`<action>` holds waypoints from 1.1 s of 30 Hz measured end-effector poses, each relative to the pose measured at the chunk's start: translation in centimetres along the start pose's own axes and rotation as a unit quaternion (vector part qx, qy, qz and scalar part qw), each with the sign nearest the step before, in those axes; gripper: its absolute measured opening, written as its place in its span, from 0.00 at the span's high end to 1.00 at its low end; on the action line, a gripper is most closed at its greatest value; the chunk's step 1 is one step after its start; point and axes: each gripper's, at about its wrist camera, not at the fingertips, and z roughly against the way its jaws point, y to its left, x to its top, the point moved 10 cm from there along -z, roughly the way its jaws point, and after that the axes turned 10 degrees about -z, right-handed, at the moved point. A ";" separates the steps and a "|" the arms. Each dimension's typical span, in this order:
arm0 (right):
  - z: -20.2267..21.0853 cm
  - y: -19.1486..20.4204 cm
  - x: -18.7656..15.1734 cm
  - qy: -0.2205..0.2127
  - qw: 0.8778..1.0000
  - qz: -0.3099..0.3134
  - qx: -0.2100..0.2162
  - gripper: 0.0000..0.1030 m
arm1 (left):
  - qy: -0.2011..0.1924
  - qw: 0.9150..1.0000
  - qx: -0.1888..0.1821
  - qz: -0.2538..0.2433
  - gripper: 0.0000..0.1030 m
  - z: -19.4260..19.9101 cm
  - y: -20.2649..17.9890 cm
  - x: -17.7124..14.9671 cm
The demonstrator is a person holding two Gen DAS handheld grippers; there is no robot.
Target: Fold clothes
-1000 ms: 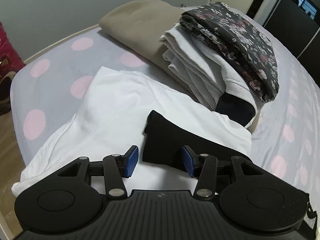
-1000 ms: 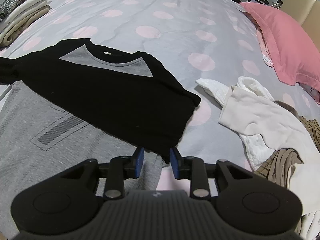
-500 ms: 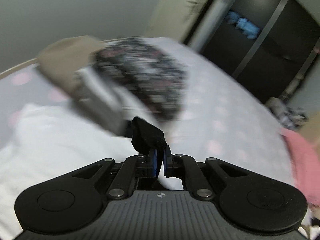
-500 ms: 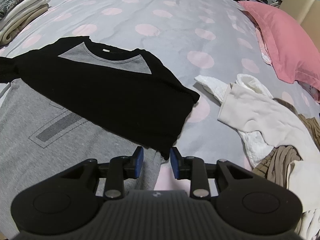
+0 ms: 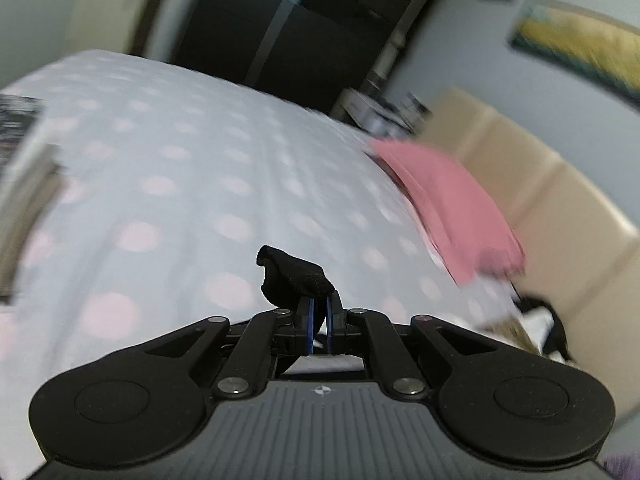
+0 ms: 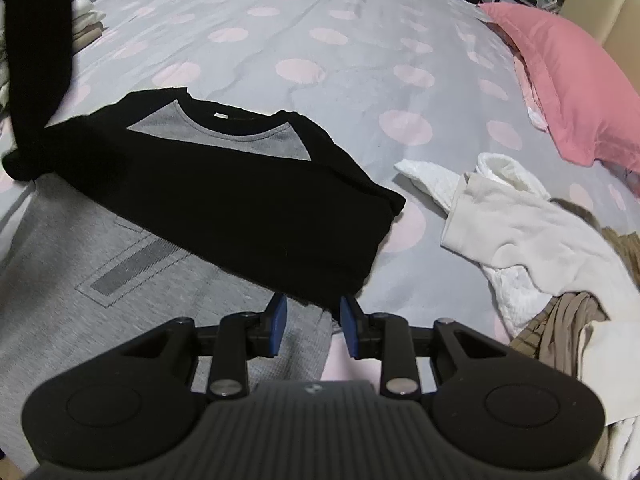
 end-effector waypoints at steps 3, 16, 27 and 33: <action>-0.4 -0.2 -0.3 0.007 1.000 -0.024 0.016 0.68 | 0.040 0.998 -0.022 -0.031 0.96 -3.7 -3.6 -2.7; -2.3 1.7 -1.1 0.046 0.994 -0.080 0.061 0.69 | 0.205 0.971 -0.076 -0.098 0.93 -12.5 -8.8 -16.3; -3.9 3.9 0.6 0.065 0.980 -0.150 0.111 0.64 | 0.242 0.954 -0.085 -0.159 0.56 -8.2 -7.1 -16.9; -5.7 3.7 0.6 0.079 0.978 -0.167 0.098 0.55 | 0.246 0.954 -0.041 -0.170 0.52 -4.5 -2.6 -15.5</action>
